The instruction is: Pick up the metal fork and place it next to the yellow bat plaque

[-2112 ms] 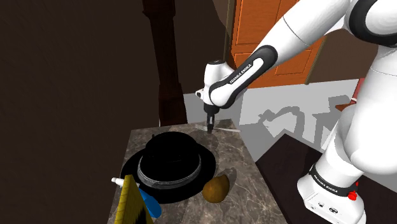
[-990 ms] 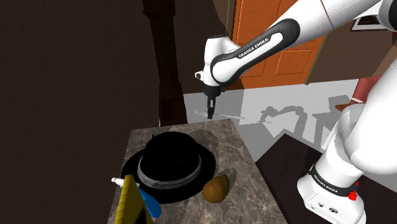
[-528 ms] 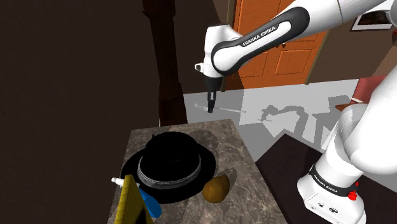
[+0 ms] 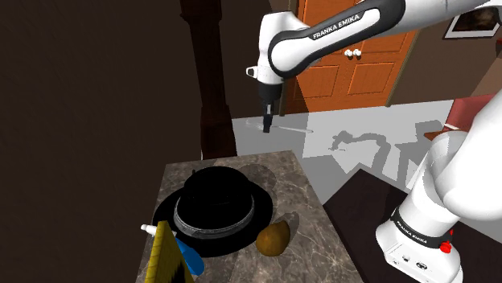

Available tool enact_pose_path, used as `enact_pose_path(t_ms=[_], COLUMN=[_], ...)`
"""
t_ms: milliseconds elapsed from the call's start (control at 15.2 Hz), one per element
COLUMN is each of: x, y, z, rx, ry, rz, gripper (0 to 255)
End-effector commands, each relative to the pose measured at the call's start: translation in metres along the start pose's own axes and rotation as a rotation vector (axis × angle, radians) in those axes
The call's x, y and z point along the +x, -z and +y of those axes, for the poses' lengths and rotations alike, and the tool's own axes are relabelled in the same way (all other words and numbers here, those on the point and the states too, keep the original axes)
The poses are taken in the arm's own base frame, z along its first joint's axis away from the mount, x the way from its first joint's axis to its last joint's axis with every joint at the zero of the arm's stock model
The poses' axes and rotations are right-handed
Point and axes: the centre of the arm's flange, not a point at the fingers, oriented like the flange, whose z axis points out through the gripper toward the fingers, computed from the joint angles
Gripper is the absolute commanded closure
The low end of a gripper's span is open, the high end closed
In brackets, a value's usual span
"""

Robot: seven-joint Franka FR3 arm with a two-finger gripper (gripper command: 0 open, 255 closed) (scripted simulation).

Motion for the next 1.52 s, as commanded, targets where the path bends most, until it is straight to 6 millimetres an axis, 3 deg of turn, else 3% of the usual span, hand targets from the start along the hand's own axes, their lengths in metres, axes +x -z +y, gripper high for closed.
enact_pose_path(t_ms=[0, 1452], x=[0.0, 0.005], y=[0.01, 0.126], z=[0.0, -0.002], rx=[0.0, 0.0], ry=[0.0, 0.0], rz=[0.0, 0.0], gripper=[255, 255])
